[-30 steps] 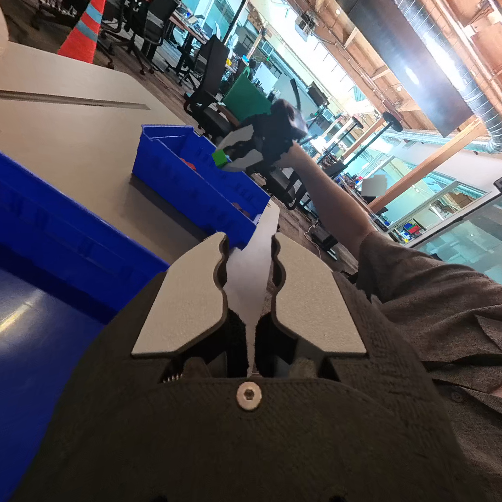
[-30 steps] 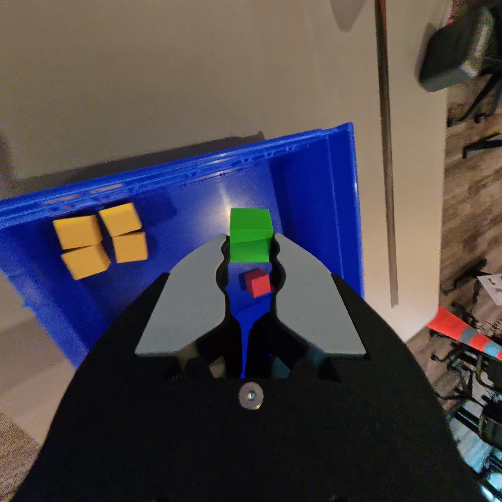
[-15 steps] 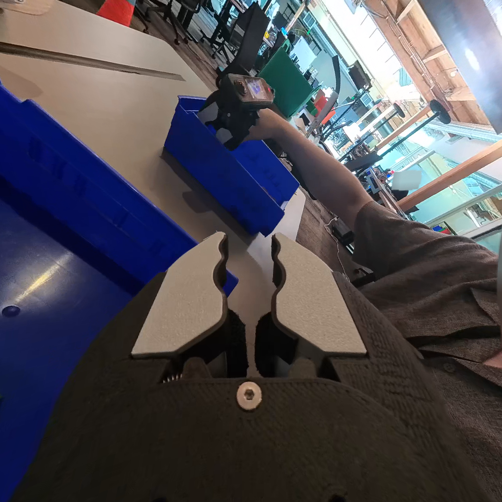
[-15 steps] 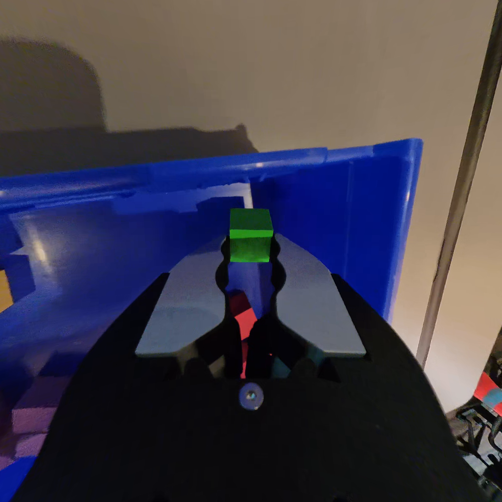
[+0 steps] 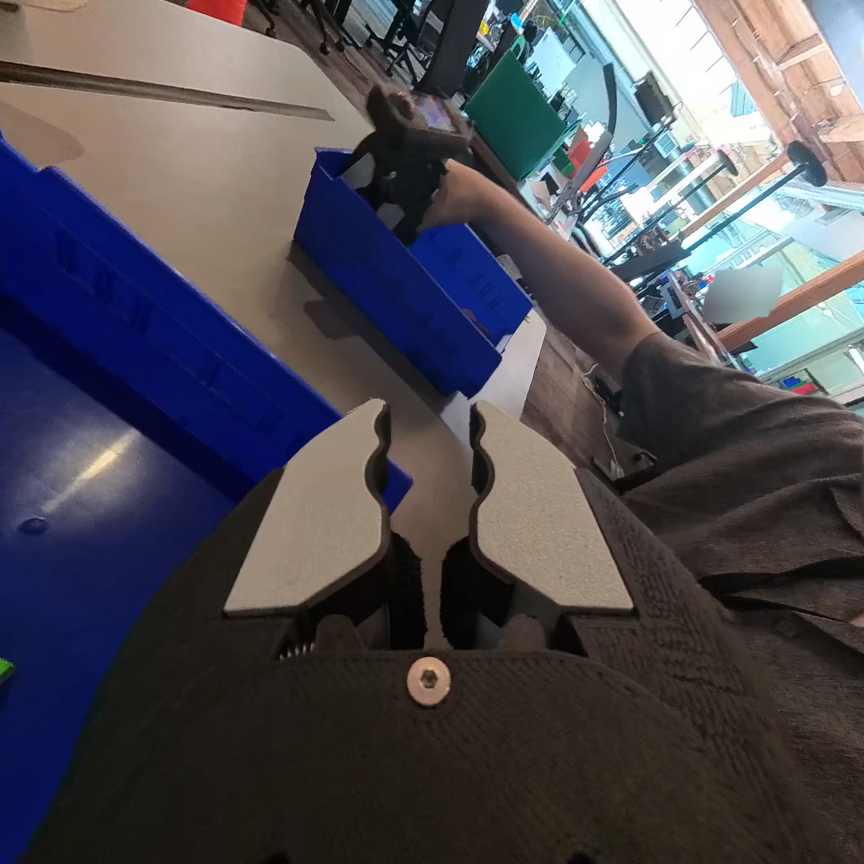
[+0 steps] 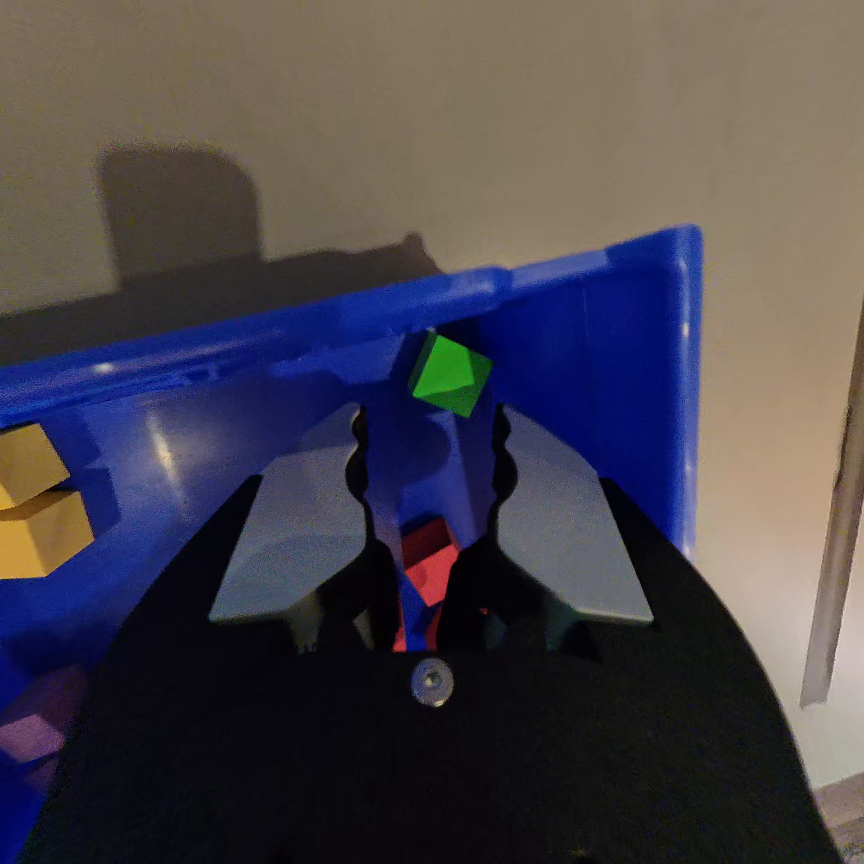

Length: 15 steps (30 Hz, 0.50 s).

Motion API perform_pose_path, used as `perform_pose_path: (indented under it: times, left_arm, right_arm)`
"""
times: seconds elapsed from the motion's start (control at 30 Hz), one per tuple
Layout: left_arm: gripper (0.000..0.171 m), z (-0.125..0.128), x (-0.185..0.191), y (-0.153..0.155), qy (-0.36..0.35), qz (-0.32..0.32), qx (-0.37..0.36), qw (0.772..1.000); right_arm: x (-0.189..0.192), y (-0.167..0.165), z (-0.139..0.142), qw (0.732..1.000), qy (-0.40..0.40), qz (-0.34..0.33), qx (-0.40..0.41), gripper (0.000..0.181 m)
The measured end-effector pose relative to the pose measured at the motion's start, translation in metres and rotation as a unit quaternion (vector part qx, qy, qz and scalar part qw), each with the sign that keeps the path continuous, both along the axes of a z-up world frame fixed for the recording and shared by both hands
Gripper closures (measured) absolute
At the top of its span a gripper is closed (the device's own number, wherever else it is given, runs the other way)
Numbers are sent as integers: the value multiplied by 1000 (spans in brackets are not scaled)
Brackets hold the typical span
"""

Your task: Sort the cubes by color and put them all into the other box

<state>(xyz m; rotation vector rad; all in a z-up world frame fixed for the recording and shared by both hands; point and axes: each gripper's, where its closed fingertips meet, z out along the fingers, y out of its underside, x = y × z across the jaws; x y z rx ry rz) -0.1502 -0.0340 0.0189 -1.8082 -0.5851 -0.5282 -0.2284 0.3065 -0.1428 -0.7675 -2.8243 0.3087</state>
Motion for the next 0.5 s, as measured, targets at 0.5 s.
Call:
perform_pose_path:
  times: [0.5]
  left_arm:
    - [126, -148, -2, -26, 295, -334, -414, 794]
  right_arm:
    - [80, -19, 78, 988, 149, 32, -5, 134]
